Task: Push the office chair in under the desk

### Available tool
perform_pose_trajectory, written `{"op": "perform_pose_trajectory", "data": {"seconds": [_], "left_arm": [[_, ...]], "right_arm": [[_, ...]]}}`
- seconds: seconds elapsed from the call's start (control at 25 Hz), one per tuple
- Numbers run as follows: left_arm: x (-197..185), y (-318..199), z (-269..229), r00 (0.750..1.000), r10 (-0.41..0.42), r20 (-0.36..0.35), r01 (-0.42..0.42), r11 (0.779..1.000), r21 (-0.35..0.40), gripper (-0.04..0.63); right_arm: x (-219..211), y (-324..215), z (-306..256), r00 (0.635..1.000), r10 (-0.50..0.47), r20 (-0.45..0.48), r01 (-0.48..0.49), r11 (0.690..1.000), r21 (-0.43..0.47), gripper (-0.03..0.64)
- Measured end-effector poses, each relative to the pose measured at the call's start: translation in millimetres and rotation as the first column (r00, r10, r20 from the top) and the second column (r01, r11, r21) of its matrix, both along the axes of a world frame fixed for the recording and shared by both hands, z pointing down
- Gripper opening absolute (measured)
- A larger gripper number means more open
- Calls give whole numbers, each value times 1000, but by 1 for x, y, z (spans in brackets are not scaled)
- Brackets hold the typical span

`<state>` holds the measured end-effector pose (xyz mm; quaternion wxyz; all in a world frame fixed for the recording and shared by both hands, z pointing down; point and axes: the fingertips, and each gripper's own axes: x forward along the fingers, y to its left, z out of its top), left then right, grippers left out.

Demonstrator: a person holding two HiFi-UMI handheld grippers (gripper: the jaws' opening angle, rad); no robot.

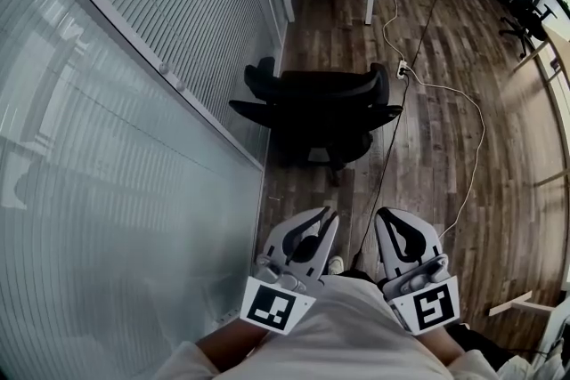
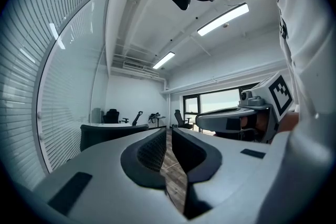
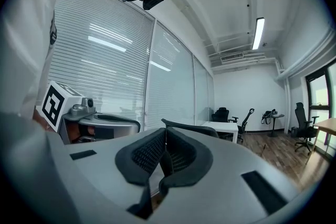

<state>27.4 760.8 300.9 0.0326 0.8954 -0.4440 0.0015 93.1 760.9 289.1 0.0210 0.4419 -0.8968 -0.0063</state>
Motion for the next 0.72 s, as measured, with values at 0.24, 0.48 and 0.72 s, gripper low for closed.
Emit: {"op": "perform_pose_trajectory", "data": {"seconds": [0.24,0.48,0.72], "left_arm": [[-8,-26,2,1000,16,-9,-16,1000,4,58],[-19,-52,4,999,33,3,-33,999,0,58],[-36,-77,14,994,72,81,-72,997,1,58]], "right_arm": [[-10,-25,0,1000,17,-1,-17,1000,-10,31],[-21,-51,-1,1000,24,-12,-24,1000,2,31],[-38,-77,1,999,34,-21,-34,999,-7,31]]}}
